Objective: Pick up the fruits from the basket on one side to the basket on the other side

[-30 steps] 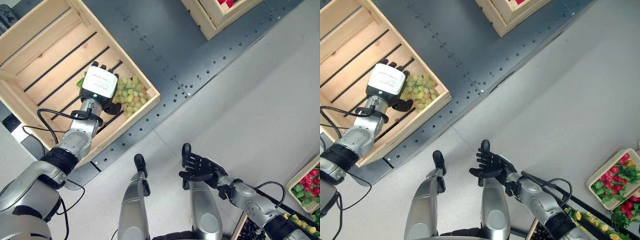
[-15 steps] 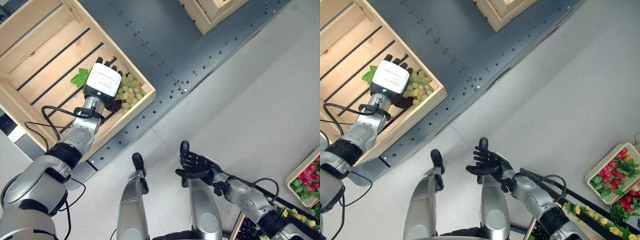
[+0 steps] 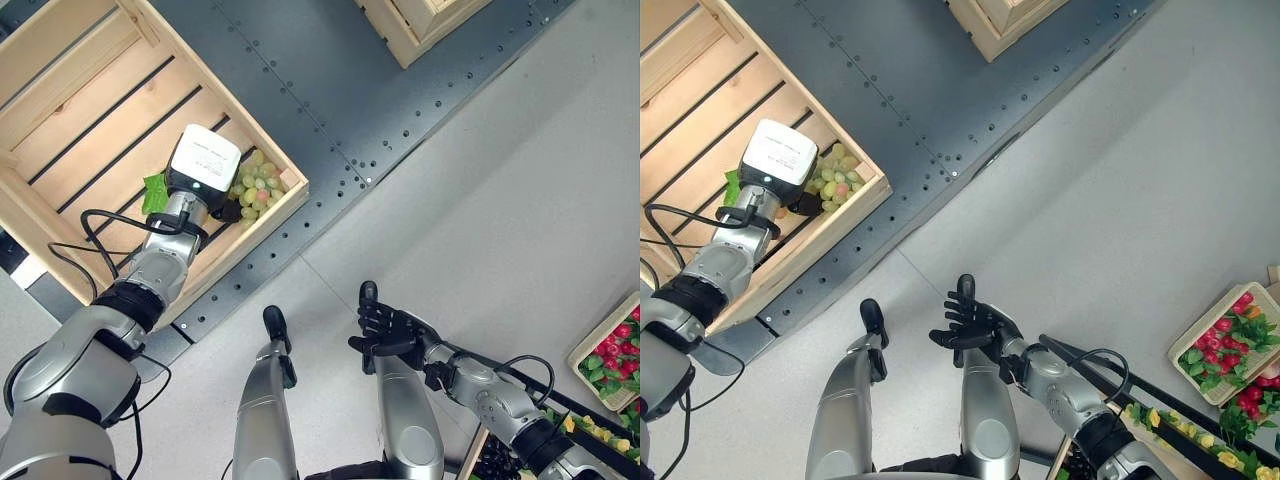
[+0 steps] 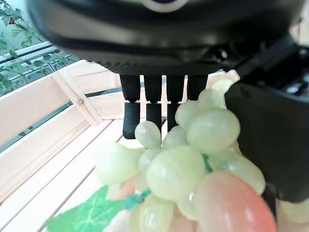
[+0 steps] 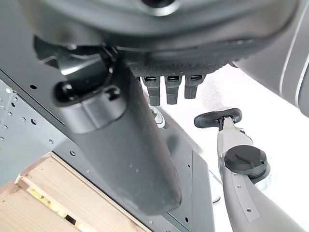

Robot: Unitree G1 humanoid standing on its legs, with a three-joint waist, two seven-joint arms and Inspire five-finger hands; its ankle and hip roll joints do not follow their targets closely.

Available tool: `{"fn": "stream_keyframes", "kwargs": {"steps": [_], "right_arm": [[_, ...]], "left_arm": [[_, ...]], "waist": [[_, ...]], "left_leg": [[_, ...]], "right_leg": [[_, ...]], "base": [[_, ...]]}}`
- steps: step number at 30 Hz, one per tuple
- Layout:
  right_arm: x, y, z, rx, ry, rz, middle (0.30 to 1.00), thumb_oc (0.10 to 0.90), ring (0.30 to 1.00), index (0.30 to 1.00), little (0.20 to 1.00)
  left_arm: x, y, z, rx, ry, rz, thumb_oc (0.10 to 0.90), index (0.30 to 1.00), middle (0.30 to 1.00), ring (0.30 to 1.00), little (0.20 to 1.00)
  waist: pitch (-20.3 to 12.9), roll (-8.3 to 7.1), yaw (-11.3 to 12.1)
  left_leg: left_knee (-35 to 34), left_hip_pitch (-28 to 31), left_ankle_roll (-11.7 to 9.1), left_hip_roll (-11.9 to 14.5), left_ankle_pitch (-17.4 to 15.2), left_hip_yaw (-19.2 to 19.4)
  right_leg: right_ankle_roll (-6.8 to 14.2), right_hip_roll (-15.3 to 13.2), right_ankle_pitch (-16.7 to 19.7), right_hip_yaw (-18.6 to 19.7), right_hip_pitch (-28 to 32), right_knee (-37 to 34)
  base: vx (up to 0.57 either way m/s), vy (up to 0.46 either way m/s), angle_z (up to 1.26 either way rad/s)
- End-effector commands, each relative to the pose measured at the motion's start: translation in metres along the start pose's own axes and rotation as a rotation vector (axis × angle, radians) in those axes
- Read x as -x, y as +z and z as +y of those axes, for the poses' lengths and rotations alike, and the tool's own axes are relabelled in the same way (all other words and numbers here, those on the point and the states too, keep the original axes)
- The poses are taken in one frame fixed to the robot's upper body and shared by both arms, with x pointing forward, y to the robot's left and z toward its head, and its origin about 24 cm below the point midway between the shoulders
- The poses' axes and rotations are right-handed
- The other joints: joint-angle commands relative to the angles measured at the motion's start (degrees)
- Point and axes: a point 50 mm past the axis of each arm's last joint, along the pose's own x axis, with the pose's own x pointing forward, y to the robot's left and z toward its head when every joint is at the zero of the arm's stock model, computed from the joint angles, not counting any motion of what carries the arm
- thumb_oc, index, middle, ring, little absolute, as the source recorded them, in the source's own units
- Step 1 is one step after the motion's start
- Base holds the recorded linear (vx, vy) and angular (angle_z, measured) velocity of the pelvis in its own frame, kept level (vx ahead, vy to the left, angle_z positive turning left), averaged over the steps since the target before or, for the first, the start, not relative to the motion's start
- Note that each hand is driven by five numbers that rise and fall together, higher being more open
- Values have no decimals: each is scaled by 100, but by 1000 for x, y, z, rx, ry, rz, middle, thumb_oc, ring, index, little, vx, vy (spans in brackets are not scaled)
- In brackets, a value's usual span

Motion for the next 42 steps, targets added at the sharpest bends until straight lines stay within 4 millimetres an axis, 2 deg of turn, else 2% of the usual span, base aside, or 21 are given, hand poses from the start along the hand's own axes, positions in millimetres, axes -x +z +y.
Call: {"fn": "stream_keyframes", "kwargs": {"steps": [1,5,13,15,17,22,25,27,30,32,34,38,42], "right_arm": [[9,10,4,-6,31,-101,900,800,900,900,900],[17,7,-1,-6,9,-127,900,800,900,900,900],[36,6,-10,-18,-38,-230,900,800,900,900,900],[44,4,-12,-24,-58,-260,900,800,900,900,900],[47,4,-13,-24,-66,-276,900,800,900,900,900],[60,17,-15,9,-86,-351,900,800,900,900,900],[71,34,-19,84,-82,-410,900,800,900,900,900],[75,43,-19,109,-71,-443,900,800,900,900,900],[77,60,-15,132,-39,-499,900,800,900,900,900],[80,75,-7,212,3,-537,900,800,900,900,900],[81,81,-4,231,24,-551,900,800,900,900,900],[76,107,13,294,148,-598,900,800,900,900,900],[70,120,23,309,211,-603,900,800,900,900,900]], "left_arm": [[-7,-23,33,83,305,96,400,300,300,300,300],[6,-33,33,130,388,132,400,300,300,300,300],[57,-50,24,231,607,266,400,300,300,300,300],[71,-49,26,235,656,266,400,300,300,300,300],[77,-49,29,231,660,256,400,300,300,300,300],[94,-46,35,183,606,166,400,300,300,300,300],[97,-41,45,159,556,74,400,300,300,300,300],[98,-37,47,156,546,40,400,300,300,300,300],[99,-25,53,166,521,-41,400,300,300,300,300],[99,-13,58,187,516,-113,400,300,300,300,300],[98,-9,61,194,521,-143,400,300,300,300,300],[90,9,71,220,545,-269,400,300,300,300,300],[80,18,77,239,544,-323,400,300,300,300,300]], "waist": [[-48,11,136],[-48,72,235],[-73,260,471],[-327,309,521],[-497,332,540],[-1050,458,569],[-1409,547,566],[-1500,567,568],[-1741,598,605],[-1960,609,646],[-2023,611,659],[-2209,610,744],[-2296,612,802]], "left_leg": [[123,69,-272,-104,7,24],[-26,326,-280,-147,15,9],[-633,1333,-278,-273,65,-137],[-906,1604,-286,-324,87,-202],[-1106,1759,-286,-346,118,-240],[-1838,2385,-340,-343,257,-271],[-2153,2709,-367,-310,326,-294],[-2220,2808,-372,-297,334,-310],[-2322,3023,-378,-281,298,-306],[-2377,3199,-373,-270,240,-287],[-2391,3268,-372,-271,205,-279],[-2398,3415,-364,-258,113,-291],[-2398,3499,-362,-255,62,-301]], "right_leg": [[70,42,-415,-124,21,661],[77,-3,-456,-220,285,573],[84,-97,-627,-481,1282,326],[99,-125,-668,-562,1537,195],[117,-144,-651,-585,1674,70],[196,-135,-554,-725,2251,-461],[225,-127,-508,-795,2551,-684],[234,-130,-489,-815,2650,-756],[264,-151,-436,-869,2880,-954],[299,-169,-368,-917,3097,-1162],[316,-174,-346,-927,3178,-1239],[342,-178,-370,-974,3333,-1269],[349,-181,-401,-1007,3418,-1269]], "base": [[0,0,0],[-32,-2,-1],[-15,-6,10],[20,-28,12],[46,-33,15],[71,-26,20],[54,-29,10],[55,-37,7],[87,-51,10],[110,-40,8],[63,-22,3],[41,-23,3],[27,-13,1]]}}
